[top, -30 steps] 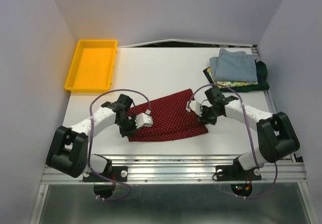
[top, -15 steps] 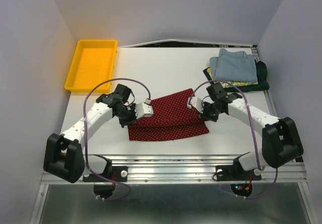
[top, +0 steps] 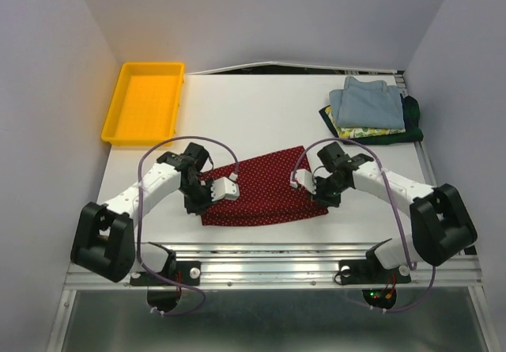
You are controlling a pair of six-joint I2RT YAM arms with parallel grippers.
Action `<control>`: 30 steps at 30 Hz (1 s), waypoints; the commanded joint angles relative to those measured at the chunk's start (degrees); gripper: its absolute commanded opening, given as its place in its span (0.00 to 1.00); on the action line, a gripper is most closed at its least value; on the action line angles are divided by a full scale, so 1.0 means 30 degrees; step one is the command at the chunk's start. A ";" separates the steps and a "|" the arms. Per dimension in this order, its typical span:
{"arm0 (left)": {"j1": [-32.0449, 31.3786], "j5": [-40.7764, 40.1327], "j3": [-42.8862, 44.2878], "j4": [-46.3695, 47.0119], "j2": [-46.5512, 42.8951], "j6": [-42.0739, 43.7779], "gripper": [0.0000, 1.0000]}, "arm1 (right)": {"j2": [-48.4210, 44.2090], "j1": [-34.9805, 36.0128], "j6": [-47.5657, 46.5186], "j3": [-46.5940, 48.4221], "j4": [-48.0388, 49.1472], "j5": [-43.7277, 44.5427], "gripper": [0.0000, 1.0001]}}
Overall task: Fold and stack the skirts
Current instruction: Fold the skirt
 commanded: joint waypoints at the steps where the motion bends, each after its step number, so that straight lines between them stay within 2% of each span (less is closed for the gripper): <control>1: -0.0388 -0.0314 -0.0920 0.0401 0.1223 -0.0371 0.18 | 0.1450 0.0204 0.0407 -0.1126 0.2316 0.0471 0.02; 2: -0.0505 -0.0432 -0.0921 0.0927 0.1370 -0.0489 0.27 | 0.2179 0.0204 0.0582 -0.1127 0.2668 0.0938 0.11; 3: -0.0506 -0.0462 -0.0892 0.1135 0.1487 -0.0751 0.41 | 0.2476 0.0204 0.0729 -0.0837 0.2759 0.1087 0.14; 4: -0.0506 -0.0491 -0.0863 0.1253 0.1488 -0.0783 0.45 | 0.2624 0.0204 0.0759 -0.0602 0.2499 0.1118 0.19; 5: -0.0506 -0.0491 -0.0804 0.1312 0.1430 -0.0812 0.47 | 0.2626 0.0204 0.0818 -0.0396 0.2206 0.0857 0.35; 6: -0.0506 -0.0462 -0.0775 0.1342 0.1285 -0.0784 0.48 | 0.2162 0.0204 0.0818 -0.0249 0.1971 0.0739 0.44; 8: -0.0506 -0.0433 -0.0628 0.1342 0.0524 -0.0842 0.50 | 0.1225 0.0204 0.0760 -0.0043 0.1297 0.0359 0.52; 13: -0.0477 0.0358 0.0918 0.0729 -0.0999 -0.1339 0.53 | -0.1295 0.0204 0.0847 0.1154 -0.0837 -0.0812 0.52; 17: -0.0214 0.1060 0.2650 0.0784 -0.1003 -0.2275 0.52 | -0.1623 0.0204 0.1432 0.1510 -0.0845 -0.1342 0.55; 19: 0.0194 0.1705 0.3120 0.1922 -0.0537 -0.3093 0.52 | -0.1302 0.0671 0.1637 0.1394 -0.0145 -0.1314 0.55; 20: 0.0226 0.1358 0.3151 0.3204 -0.0301 -0.4345 0.52 | -0.0778 0.0876 0.1842 0.1306 0.0150 -0.1110 0.55; 22: 0.0372 0.1296 0.3210 0.4091 0.0603 -0.5028 0.51 | -0.0277 0.1374 0.2047 0.0898 0.1229 -0.0700 0.54; 27: 0.1075 0.0740 0.3005 0.7373 0.2219 -0.7956 0.48 | 0.0839 0.2519 0.1465 -0.0773 0.4250 0.1818 0.46; 30: 0.1485 0.0332 0.2625 0.8663 0.2660 -0.9247 0.48 | 0.1952 0.2519 0.0790 -0.1535 0.6100 0.3486 0.33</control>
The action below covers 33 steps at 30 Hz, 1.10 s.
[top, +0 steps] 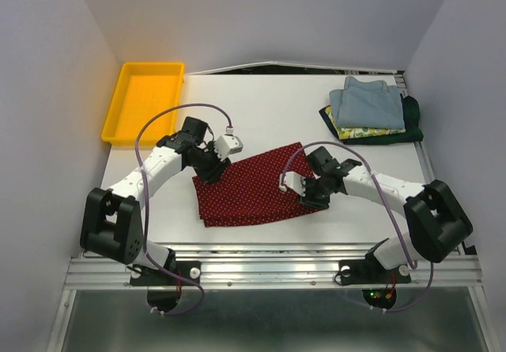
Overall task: Fold and stack the skirts
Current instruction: Fold the skirt
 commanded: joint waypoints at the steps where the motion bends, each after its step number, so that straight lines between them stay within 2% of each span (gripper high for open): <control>1: 0.0553 -0.0595 -0.0297 0.2800 -0.0014 -0.2656 0.47 | 0.1403 0.0049 -0.0799 -0.1019 0.4055 0.2833 0.29; 2: 0.0670 -0.0772 -0.0589 0.3093 -0.0014 -0.2832 0.47 | 0.1757 0.0049 -0.0916 -0.0991 0.4500 0.3534 0.15; 4: 0.1194 -0.0774 -0.0912 0.3213 -0.0043 -0.2892 0.47 | 0.2779 0.0049 -0.1063 -0.0642 0.5349 0.3862 0.03; 9: 0.2223 -0.0539 -0.1147 0.2921 -0.0189 -0.2834 0.47 | 0.5183 0.0049 -0.2874 0.0413 0.8250 0.5502 0.01; 13: 0.2458 -0.0802 -0.1382 0.3154 -0.0744 -0.3038 0.47 | 0.7937 -0.0623 -0.3524 0.3537 1.1061 0.6907 0.01; 15: 0.2458 -0.1326 -0.1557 0.3533 -0.0979 -0.3388 0.47 | 0.9426 -0.0830 -0.3496 0.5673 1.4363 0.8602 0.05; 18: 0.2458 -0.2351 -0.1646 0.4120 -0.1068 -0.3478 0.47 | 1.0926 -0.1531 -0.2472 0.8638 1.4671 1.0803 0.14; 19: 0.2458 -0.2530 -0.1675 0.4266 -0.1068 -0.3449 0.48 | 1.0872 -0.1736 -0.2325 0.9344 1.4671 1.0952 0.20; 20: 0.2458 -0.2589 -0.1704 0.4326 -0.1010 -0.3188 0.47 | 1.0727 -0.2086 -0.2062 1.0076 1.4671 1.0924 0.33; 21: 0.2458 -0.2590 -0.1734 0.4327 -0.0923 -0.3098 0.47 | 1.0435 -0.2090 -0.1944 1.0228 1.4613 1.0808 0.40; 23: 0.2371 -0.2357 -0.1793 0.4414 -0.0542 -0.2661 0.47 | 0.9265 -0.2295 -0.1216 1.0259 1.3503 1.0166 0.46; 25: 0.2079 -0.2268 -0.1939 0.4589 -0.0279 -0.2366 0.47 | 0.8386 -0.2295 -0.0220 1.0259 1.1755 0.9405 0.47; 29: 0.1028 -0.1769 -0.2872 0.4881 -0.0540 -0.1108 0.46 | 0.6627 -0.2295 0.3994 1.1281 0.7004 0.6156 0.47; 30: 0.0733 -0.2176 -0.3457 0.5434 -0.0802 -0.0902 0.46 | 0.6566 -0.2295 0.6035 1.1980 0.5168 0.4437 0.47; 31: 0.0469 -0.2441 -0.3462 0.5672 -0.0834 -0.0842 0.46 | 0.6565 -0.2295 0.7071 1.2306 0.5150 0.3550 0.46; 32: 0.0176 -0.2589 -0.3840 0.5761 -0.0776 -0.0783 0.46 | 0.6594 -0.2295 0.8154 1.2542 0.3612 0.2671 0.46; 33: -0.0378 -0.2822 -0.3959 0.5762 -0.0630 -0.0696 0.45 | 0.6652 -0.2295 1.0311 1.2631 0.3133 0.1096 0.46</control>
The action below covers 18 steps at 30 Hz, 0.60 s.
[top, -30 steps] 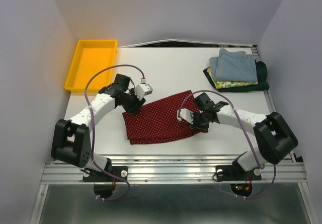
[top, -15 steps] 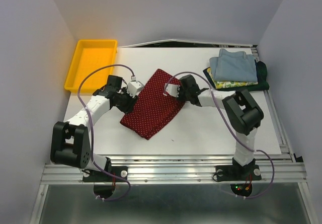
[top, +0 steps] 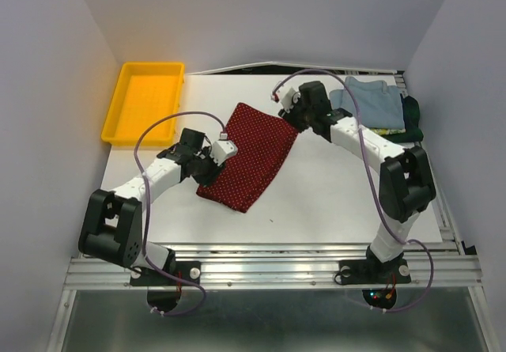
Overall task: Fold and stack the skirts
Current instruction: Fold the skirt
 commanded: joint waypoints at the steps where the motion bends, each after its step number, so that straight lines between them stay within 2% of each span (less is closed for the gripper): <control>1: -0.1526 -0.0631 -0.0886 0.0604 0.0039 0.0944 0.42 | -0.0516 0.0197 0.7589 0.1049 -0.4586 -0.5707 0.46; 3: -0.2693 -0.1040 -0.1120 0.0604 0.0887 0.0916 0.38 | -0.0603 0.0197 1.0160 -0.0088 -0.4941 -0.7257 0.47; 8: -0.4485 -0.0984 -0.0537 0.0692 0.3113 0.0039 0.23 | -0.1130 -0.0296 1.4093 -0.2608 -0.4853 -0.8989 0.48; 12: -0.6096 -0.0169 0.0662 0.0955 0.4668 -0.1189 0.21 | -0.1307 -0.2022 1.6262 -0.4075 -0.4707 -1.1270 0.51; 15: -0.6247 0.0973 0.1367 0.1218 0.5023 -0.2773 0.22 | -0.1219 -0.3198 1.7585 -0.5162 -0.4444 -1.2770 0.53; 18: -0.6276 0.1476 0.2188 0.1336 0.4908 -0.4030 0.30 | -0.1510 -0.3991 1.9017 -0.6274 -0.3712 -1.4114 0.59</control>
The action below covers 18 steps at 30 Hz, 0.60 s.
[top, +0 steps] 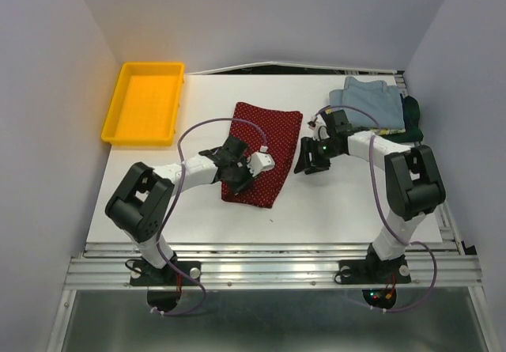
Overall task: Fold and stack the skirts
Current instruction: Fold the skirt
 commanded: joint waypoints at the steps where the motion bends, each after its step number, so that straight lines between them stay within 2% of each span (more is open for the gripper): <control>1: -0.0119 0.1739 0.0630 -0.0362 -0.0169 -0.2447 0.36 | -0.1147 -0.0838 0.3321 -0.1888 0.1502 -0.3090 0.61; 4: -0.0119 0.2119 0.0807 -0.0215 -0.1341 -0.2771 0.45 | -0.2230 -0.0838 0.5576 -0.3561 0.3495 -0.4262 0.67; 7: -0.0119 0.1858 0.0457 0.0223 -0.4263 -0.2627 0.54 | -0.2818 -0.0838 0.7540 -0.5701 0.6684 -0.5054 0.71; 14: -0.0061 0.0247 -0.2118 0.1221 -0.8926 -0.1309 0.76 | -0.1973 0.1210 0.8130 -0.7346 0.9447 -0.4530 0.73; 18: -0.0031 0.0012 -0.2737 0.0812 -1.0132 -0.0547 0.77 | -0.0742 0.2266 0.8540 -0.6967 1.0122 -0.4265 0.73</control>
